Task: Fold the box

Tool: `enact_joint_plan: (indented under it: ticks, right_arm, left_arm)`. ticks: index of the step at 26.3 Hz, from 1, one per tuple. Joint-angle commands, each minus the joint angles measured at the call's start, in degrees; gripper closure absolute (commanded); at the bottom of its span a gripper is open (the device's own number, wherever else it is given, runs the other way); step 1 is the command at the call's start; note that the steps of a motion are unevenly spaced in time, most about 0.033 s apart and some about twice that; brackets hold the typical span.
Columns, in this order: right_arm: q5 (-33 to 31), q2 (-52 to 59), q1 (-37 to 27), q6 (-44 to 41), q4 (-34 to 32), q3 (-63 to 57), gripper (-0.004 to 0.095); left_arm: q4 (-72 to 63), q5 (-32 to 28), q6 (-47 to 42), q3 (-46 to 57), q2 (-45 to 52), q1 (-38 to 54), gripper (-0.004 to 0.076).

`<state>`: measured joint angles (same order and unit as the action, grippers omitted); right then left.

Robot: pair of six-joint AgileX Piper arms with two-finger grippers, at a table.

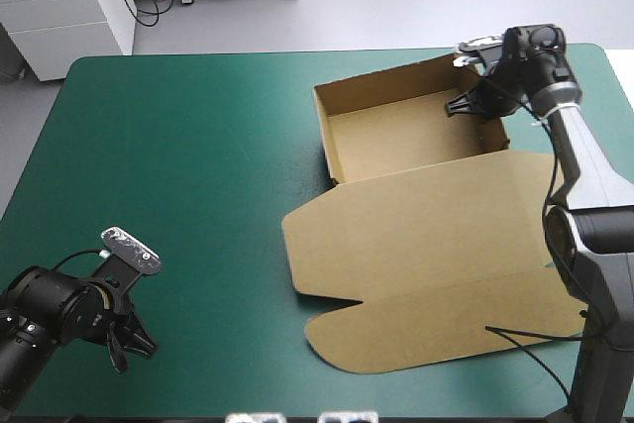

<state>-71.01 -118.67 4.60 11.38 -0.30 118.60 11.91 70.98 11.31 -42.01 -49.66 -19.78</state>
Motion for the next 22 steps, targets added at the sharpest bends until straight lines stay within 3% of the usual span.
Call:
enact_joint_plan:
  ticks: [1, 12, 19, 22]
  right_arm:
    - [-0.42, 4.37, -6.36, 0.13, -2.72, 2.23, 0.0927]
    - [-0.44, 4.37, -26.03, -0.58, 1.14, 2.23, 0.0926]
    - [-0.44, 4.37, -28.97, -0.34, -0.35, 2.23, 0.0925]
    - [0.03, 4.37, -28.97, 0.90, -0.73, 2.23, 0.0866]
  left_arm:
    - [0.32, 2.77, -0.53, -1.32, 0.38, -0.07, 0.0718]
    - [0.32, 2.64, -1.12, -1.32, 0.38, -0.07, 0.0718]
    - [0.52, 2.74, -1.12, -1.32, 0.38, -0.07, 0.0718]
    - [0.52, 2.74, -1.12, -1.32, 0.38, -0.07, 0.0718]
